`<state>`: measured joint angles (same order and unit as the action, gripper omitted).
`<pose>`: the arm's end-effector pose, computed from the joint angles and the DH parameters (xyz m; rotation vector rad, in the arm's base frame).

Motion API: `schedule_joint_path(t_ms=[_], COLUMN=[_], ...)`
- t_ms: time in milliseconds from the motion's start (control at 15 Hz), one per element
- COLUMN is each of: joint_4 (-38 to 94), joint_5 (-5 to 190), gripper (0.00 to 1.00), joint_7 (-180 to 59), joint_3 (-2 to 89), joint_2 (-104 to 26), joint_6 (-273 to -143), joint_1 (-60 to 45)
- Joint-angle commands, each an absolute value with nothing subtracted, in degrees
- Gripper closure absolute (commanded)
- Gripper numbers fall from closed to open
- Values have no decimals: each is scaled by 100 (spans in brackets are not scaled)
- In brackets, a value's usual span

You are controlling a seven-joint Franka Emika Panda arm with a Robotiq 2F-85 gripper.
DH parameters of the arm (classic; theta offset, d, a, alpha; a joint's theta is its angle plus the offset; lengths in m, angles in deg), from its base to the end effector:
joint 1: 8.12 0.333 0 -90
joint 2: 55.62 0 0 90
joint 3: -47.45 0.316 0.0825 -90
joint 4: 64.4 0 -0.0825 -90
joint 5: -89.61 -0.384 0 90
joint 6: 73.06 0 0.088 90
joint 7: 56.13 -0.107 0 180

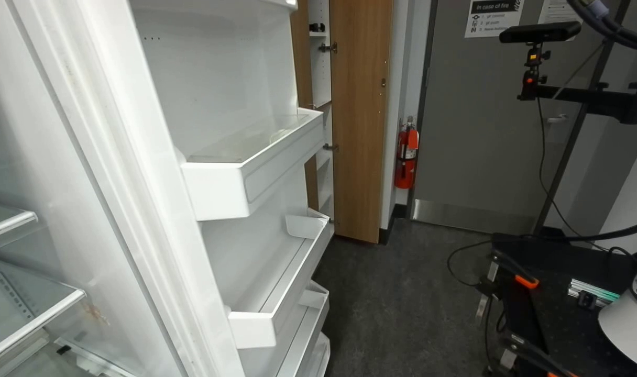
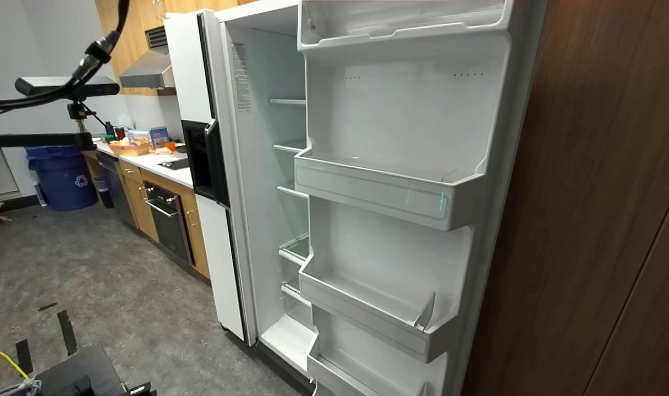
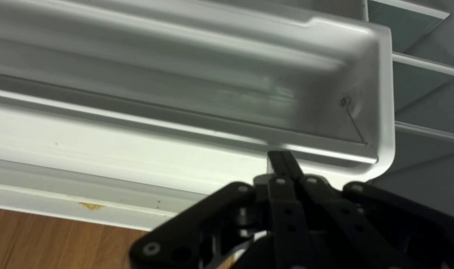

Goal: Close the lid of the first top shelf

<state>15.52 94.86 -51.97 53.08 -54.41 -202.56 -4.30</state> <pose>0.5867 0.0942 0.7828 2.7953 0.3699 1.2712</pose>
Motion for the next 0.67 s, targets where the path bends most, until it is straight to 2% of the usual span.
schedule_joint_path(t_ms=[0,600], joint_4=[1858,2031], joint_5=[9483,8970], gripper=[100,100], joint_7=[-5216,-4771], joint_3=[5367,5431], joint_2=[-5616,-5935], joint_6=[-20235,-19533], joint_1=[-381,-464])
